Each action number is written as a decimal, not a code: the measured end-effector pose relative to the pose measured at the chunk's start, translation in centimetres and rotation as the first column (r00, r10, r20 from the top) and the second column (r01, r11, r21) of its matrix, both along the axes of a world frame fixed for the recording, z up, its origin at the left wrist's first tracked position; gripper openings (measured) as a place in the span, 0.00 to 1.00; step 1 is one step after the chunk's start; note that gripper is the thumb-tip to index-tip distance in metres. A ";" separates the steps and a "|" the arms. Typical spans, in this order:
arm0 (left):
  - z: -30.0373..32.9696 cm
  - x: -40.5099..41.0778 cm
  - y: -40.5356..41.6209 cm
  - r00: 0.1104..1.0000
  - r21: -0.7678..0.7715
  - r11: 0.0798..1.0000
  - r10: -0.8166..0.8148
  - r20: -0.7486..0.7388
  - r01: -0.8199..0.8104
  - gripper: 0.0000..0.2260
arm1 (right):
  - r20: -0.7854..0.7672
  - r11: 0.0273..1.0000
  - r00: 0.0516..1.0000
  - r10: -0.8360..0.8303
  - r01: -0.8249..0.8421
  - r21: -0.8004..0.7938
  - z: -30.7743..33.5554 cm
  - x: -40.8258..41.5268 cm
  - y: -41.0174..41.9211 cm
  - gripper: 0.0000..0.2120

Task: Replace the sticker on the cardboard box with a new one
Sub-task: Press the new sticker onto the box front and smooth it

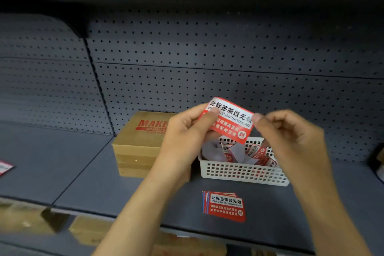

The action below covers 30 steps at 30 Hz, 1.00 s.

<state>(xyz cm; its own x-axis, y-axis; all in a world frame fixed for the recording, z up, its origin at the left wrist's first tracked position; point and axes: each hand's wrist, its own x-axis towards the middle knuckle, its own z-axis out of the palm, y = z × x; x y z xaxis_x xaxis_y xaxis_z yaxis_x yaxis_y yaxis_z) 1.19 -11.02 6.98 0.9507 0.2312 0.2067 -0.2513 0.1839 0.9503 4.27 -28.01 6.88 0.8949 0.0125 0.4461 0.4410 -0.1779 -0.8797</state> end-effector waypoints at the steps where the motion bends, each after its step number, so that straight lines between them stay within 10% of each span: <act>1: -0.1 -0.3 0.4 1.000 -0.030 1.000 0.005 0.006 -0.004 0.11 | -0.027 0.999 0.999 0.030 -0.031 -0.025 -0.1 -0.1 0.4 0.11; 9: -2.6 -2.8 3.3 0.982 0.093 0.978 0.186 0.014 -0.187 0.11 | -0.040 0.977 0.984 0.172 -0.175 -0.122 -2.2 -0.4 4.0 0.05; 15: -5.0 -4.1 8.8 0.869 0.456 0.745 0.466 0.164 -0.486 0.07 | 0.038 0.957 0.977 0.210 -0.198 -0.211 -4.3 -0.8 8.4 0.05; 23: -7.5 -4.4 16.5 0.939 0.429 0.851 0.344 -0.019 -0.303 0.05 | 0.074 0.952 0.991 0.111 -0.085 -0.294 -7.3 -0.9 13.8 0.07; 30: -11.7 -3.7 19.5 0.893 0.769 0.475 0.353 0.279 -0.428 0.11 | 0.068 0.924 0.998 -0.009 0.034 -0.380 -11.8 -1.5 15.9 0.08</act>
